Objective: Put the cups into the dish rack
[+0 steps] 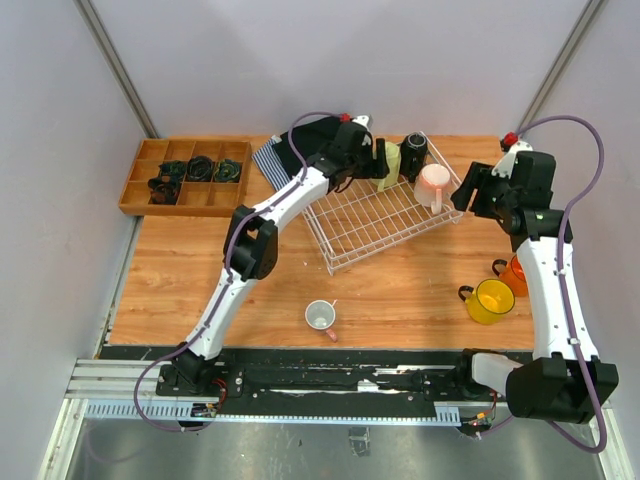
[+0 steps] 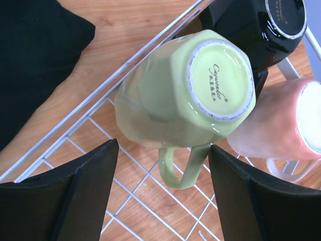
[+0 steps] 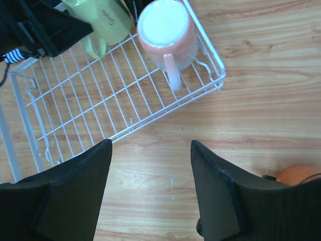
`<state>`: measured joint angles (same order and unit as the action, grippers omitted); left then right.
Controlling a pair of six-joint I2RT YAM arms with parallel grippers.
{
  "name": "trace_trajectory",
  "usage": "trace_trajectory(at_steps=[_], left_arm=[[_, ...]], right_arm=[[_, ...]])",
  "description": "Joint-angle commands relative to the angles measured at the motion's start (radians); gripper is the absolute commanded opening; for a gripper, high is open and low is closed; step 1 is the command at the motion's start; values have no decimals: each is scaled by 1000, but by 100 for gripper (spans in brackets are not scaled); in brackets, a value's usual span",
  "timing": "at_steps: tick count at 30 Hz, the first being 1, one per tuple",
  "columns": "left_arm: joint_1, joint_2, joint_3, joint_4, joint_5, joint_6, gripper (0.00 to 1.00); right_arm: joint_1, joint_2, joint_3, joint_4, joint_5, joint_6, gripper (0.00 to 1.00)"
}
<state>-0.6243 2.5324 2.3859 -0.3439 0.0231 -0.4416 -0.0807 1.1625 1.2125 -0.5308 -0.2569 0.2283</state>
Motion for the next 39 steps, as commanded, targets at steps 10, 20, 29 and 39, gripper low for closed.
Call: trace_trajectory(at_steps=[10,20,29,39], left_arm=[[9,-285,-157,96,28,26,86],[9,-479,-276,28,123,-3,85],[6,-669,-525,59,115,10,84],[7,-809,-686,59,134,11,84]], right_arm=[[-136,25,57,-217,289,90,72],[-320,24,-54,-289,481,522,45],[-385,76,-131,-274,584,772,47],[-417,170,-170,-240,628,850,48]])
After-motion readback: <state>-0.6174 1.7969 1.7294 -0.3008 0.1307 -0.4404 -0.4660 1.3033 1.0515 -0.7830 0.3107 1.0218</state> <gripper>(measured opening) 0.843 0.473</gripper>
